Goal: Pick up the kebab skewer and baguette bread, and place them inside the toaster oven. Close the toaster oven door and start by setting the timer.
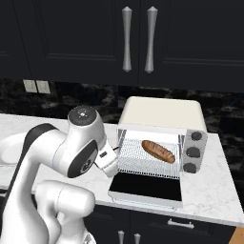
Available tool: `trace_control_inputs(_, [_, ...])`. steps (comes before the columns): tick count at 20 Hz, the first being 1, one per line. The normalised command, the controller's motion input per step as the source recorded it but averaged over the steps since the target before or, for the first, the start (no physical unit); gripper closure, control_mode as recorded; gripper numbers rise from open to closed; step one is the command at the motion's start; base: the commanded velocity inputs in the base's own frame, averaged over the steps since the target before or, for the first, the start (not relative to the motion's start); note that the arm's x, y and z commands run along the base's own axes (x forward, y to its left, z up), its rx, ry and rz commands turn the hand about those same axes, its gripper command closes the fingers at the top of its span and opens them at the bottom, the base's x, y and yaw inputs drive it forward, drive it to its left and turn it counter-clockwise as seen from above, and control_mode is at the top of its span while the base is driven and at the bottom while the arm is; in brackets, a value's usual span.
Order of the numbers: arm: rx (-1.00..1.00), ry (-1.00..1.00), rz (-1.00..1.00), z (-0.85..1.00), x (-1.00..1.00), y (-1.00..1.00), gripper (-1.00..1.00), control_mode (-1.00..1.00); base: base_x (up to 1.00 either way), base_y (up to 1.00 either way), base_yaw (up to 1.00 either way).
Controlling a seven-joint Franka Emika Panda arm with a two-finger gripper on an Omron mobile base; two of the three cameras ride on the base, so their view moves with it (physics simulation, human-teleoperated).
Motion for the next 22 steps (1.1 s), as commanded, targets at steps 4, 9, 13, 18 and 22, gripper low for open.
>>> trace_control_inputs(4, [0.01,0.0,-0.48,0.19,0.05,-0.81,1.0,-1.0,0.0,0.0,0.0])
trace_control_inputs(9, [0.13,-0.04,-0.26,0.02,0.28,-0.51,1.0,-1.0,0.0,0.0,0.0])
trace_control_inputs(13, [0.18,-0.05,-0.15,0.0,0.38,-0.33,1.0,-1.0,0.0,0.0,0.0])
trace_control_inputs(18, [0.03,-0.01,-0.11,-0.06,0.46,-0.04,1.0,-1.0,0.0,0.0,0.0])
trace_control_inputs(22, [0.0,-0.03,-0.04,-0.22,0.4,0.0,1.0,-1.0,0.0,0.0,0.0])
